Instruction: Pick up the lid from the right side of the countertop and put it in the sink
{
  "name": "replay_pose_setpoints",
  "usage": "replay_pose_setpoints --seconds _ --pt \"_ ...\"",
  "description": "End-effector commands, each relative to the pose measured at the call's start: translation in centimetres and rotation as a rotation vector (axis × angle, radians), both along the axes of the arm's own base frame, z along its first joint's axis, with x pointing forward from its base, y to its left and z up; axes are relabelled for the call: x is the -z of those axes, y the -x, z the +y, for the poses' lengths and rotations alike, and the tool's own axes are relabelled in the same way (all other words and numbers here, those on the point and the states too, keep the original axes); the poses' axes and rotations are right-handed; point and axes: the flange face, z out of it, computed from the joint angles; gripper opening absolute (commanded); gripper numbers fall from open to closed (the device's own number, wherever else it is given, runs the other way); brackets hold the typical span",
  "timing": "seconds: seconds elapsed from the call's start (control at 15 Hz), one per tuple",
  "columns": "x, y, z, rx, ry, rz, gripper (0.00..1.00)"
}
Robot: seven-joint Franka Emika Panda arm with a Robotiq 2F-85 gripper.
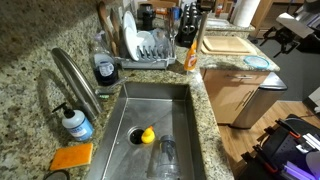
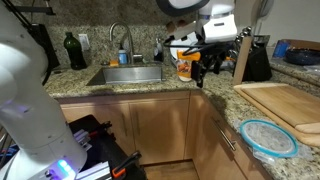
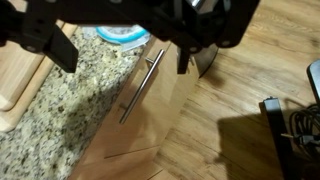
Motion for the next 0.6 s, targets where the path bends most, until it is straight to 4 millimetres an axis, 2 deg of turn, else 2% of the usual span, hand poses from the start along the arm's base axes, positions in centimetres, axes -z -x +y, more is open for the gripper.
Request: replay_pose_setpoints --seconds 0.0,0.2,0.27,0.4,0.53 --pt "4.9 -0.5 -5.8 0.17 -0.056 0.088 1.0" --pt "7.8 -0.4 -8.8 0.321 -0.088 0.152 1.0" --pt "6.5 0.4 -7.1 0.24 -0.065 0.123 1.0" --pt "7.5 0.3 -7.7 0.253 -0.063 0.142 1.0" --pt "7.0 0.0 -7.4 0.246 -0.061 0.132 1.0"
